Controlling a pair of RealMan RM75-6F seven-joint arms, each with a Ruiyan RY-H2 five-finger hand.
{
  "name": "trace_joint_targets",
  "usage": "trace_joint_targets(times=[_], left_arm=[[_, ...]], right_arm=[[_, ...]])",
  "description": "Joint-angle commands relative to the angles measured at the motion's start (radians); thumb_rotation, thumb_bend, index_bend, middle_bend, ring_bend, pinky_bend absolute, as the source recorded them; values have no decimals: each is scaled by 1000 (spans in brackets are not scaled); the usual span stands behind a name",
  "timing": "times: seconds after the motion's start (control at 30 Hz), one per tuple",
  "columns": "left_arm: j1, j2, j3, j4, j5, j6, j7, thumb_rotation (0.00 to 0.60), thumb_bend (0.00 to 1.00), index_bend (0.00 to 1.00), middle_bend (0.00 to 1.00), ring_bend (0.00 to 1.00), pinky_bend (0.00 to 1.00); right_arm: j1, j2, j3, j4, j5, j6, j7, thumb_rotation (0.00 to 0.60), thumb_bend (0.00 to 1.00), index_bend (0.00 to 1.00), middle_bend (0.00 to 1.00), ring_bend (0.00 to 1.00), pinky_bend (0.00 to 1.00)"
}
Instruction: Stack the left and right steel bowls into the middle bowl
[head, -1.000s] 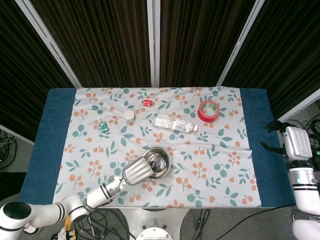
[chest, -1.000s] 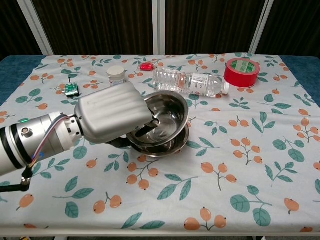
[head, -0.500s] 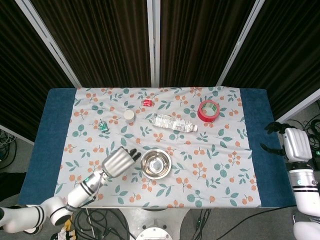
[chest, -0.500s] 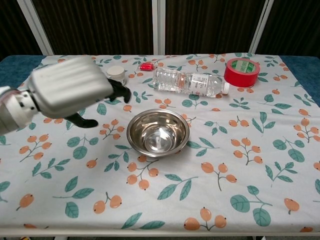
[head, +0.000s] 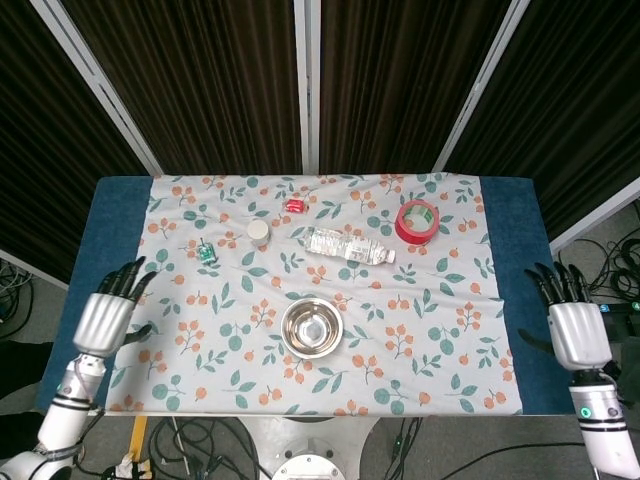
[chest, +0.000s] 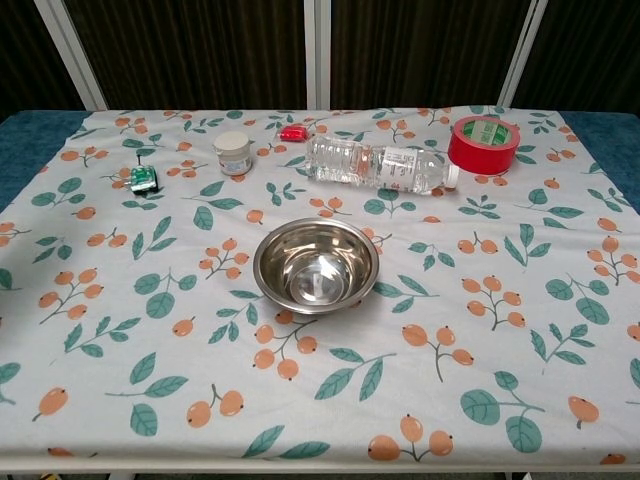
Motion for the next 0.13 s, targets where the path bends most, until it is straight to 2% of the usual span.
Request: trace_joint_targets(times=[0.03, 0.13], left_arm=[[32, 8, 11, 24, 11, 36, -37, 596, 78, 204, 110, 119, 208], [35, 17, 14, 21, 10, 25, -21, 600, 79, 204, 112, 119, 207]], right_arm=[[-15, -17, -13, -5, -13, 11, -28, 600, 26, 122, 91, 0, 0], [-16, -25, -13, -8, -7, 1, -41, 600, 26, 120, 88, 0, 0]])
